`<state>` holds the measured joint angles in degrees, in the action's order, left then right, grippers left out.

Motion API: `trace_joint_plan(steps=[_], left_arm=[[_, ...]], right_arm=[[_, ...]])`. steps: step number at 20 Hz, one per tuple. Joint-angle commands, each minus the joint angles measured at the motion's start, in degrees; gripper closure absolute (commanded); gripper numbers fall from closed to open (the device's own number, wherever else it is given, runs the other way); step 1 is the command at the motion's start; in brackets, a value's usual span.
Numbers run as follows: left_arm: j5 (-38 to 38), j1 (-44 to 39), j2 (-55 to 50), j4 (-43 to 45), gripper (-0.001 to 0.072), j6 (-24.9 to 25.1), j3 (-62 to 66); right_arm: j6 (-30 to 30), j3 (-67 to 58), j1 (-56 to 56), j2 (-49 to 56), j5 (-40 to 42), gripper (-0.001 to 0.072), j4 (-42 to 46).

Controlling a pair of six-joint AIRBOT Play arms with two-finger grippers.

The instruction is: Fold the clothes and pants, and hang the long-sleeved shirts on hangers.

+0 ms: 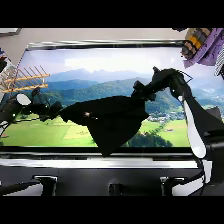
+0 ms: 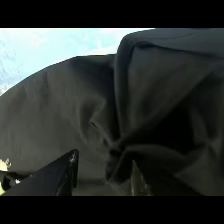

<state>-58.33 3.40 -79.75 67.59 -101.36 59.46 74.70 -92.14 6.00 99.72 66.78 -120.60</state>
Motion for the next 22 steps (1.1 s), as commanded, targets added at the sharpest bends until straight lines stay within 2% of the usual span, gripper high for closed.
trace_joint_plan(steps=[1, 3, 4, 7, 10, 13, 15, 17, 20, 22], left_arm=[[-0.17, -0.13, -1.64, -0.07, 0.0690, 3.23, -0.24], [-1.31, -0.15, -1.64, -0.07, 0.0690, 3.87, -0.26], [-1.73, -0.15, -1.64, -0.07, 0.0690, 3.87, -0.26], [-2.36, -0.15, -1.64, -0.07, 0.0690, 3.87, -0.26], [-3.17, -0.15, -1.66, -0.07, 0.0690, 3.87, -0.26], [-3.65, -0.15, -1.66, -0.07, 0.0690, 3.87, -0.26], [-4.02, -0.15, -1.66, -0.07, 0.0690, 3.87, -0.26], [-4.42, -0.15, -1.66, -0.07, 0.0689, 3.87, -0.26], [-5.14, -0.15, -1.70, -0.04, 0.0689, 3.87, -0.26], [-5.14, -0.15, -1.79, -0.04, 0.0689, 3.87, -0.26]], right_arm=[[9.79, 0.00, -5.18, -3.82, 10.86, 0.0325, -1.62], [13.92, 0.79, -9.68, -8.70, 17.70, 0.0325, 0.02], [14.05, 2.75, -11.69, -11.63, 17.90, 0.0324, 0.66], [11.74, 17.25, -14.38, -22.43, 13.66, 0.0280, -0.57], [7.96, 36.98, -9.92, -32.61, 7.06, 0.0229, -5.97], [1.84, 52.35, 0.63, -39.45, -4.26, 0.0227, -11.04], [-4.37, 58.27, 9.49, -40.65, -11.78, 0.0221, -12.72], [-9.73, 60.50, 18.82, -40.61, -19.96, 0.0175, -12.72], [-19.71, 60.61, 29.79, -39.47, -31.45, 0.0176, -12.15], [-23.47, 60.61, 33.11, -35.78, -34.64, 0.0176, -12.33]])
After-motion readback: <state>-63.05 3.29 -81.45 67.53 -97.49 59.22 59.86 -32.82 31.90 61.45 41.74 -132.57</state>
